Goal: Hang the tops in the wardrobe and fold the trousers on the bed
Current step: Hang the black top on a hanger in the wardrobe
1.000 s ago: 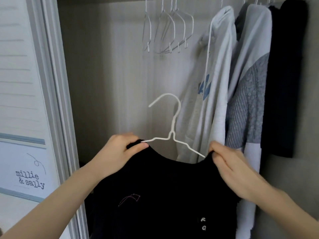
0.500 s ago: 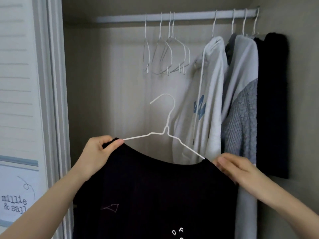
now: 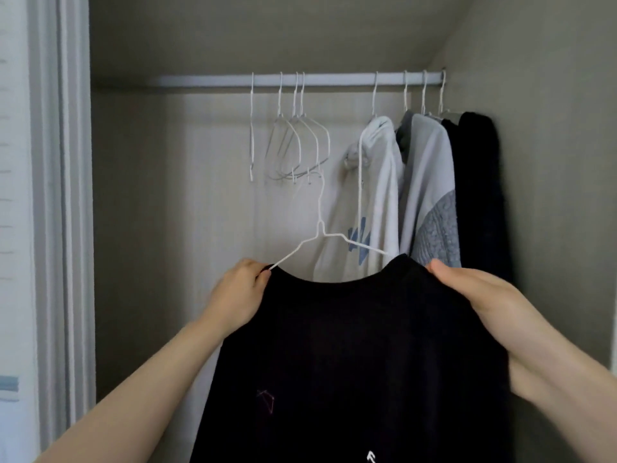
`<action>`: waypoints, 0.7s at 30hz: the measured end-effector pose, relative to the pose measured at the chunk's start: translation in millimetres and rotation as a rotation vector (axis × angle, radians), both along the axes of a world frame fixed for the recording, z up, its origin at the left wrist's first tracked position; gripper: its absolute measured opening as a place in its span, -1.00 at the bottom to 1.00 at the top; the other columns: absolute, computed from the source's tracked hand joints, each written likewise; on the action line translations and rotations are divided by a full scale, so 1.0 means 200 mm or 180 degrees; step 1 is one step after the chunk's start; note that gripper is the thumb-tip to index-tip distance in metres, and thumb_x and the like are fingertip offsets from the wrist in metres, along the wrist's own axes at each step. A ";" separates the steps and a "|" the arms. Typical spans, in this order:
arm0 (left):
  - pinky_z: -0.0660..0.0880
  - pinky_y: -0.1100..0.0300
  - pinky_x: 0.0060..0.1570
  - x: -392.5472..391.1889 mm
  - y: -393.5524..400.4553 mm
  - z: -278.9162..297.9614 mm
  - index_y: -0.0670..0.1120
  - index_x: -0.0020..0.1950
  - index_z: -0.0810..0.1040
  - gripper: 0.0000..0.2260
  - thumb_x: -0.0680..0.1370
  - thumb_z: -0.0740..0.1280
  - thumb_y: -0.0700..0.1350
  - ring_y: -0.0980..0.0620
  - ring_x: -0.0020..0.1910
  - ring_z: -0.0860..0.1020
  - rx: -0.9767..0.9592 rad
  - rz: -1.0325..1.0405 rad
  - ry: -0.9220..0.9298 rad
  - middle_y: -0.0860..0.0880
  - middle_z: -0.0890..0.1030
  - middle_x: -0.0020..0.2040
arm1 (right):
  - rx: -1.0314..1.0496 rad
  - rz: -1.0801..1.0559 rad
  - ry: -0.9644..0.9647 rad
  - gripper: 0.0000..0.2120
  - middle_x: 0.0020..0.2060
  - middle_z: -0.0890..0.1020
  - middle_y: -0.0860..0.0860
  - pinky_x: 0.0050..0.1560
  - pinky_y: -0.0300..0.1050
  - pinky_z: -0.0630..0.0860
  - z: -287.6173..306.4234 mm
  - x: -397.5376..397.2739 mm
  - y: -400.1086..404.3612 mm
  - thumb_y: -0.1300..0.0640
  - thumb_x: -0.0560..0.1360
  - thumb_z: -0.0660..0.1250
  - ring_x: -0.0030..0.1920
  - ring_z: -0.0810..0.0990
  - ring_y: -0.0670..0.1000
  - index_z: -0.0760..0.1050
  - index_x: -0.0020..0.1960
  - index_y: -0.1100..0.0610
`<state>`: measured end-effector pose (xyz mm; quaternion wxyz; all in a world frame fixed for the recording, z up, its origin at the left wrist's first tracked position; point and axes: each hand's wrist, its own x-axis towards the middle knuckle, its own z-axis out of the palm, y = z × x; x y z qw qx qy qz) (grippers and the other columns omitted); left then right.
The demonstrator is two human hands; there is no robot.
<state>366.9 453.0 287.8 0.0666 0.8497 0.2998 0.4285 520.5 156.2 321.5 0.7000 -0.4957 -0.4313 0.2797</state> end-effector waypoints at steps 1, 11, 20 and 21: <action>0.38 0.15 0.00 0.06 -0.04 0.02 -0.10 0.01 0.58 -0.80 0.65 0.18 -0.09 -0.08 0.01 0.54 -0.0082 -0.0118 -0.0031 -0.09 0.57 -0.02 | 0.0042 -0.0054 0.0040 -0.70 -0.14 0.70 0.22 -0.24 -0.06 0.65 0.03 -0.01 -0.02 0.04 0.44 0.34 -0.21 0.70 0.13 0.67 -0.15 0.28; 0.39 0.25 0.25 0.42 -0.18 0.15 -0.06 0.39 0.44 -0.68 0.63 0.23 -0.06 0.05 0.24 0.52 -0.0537 -0.1311 -0.0030 0.00 0.56 0.26 | 0.0172 -0.0378 -0.0008 -0.66 -0.13 0.69 0.25 -0.23 0.02 0.65 0.17 0.02 -0.13 0.06 0.51 0.28 -0.20 0.70 0.17 0.66 -0.17 0.31; 0.30 0.10 0.44 0.47 -0.32 0.30 0.11 0.54 0.24 -0.50 0.62 0.18 0.17 0.17 0.40 0.38 -0.0879 -0.2020 -0.0011 0.14 0.37 0.46 | 0.0453 -0.0824 -0.0039 -0.72 -0.24 0.70 0.15 -0.28 -0.09 0.64 0.44 0.05 0.16 0.06 0.59 0.25 -0.28 0.69 0.07 0.60 0.00 0.27; 0.31 0.11 0.43 0.45 -0.35 0.32 0.14 0.53 0.25 -0.51 0.61 0.17 0.20 0.23 0.38 0.39 -0.0875 -0.2133 -0.0026 0.19 0.39 0.44 | 0.0483 -0.0887 -0.0054 -0.72 -0.22 0.69 0.16 -0.27 -0.09 0.63 0.48 0.06 0.21 0.06 0.59 0.24 -0.26 0.69 0.08 0.59 0.03 0.27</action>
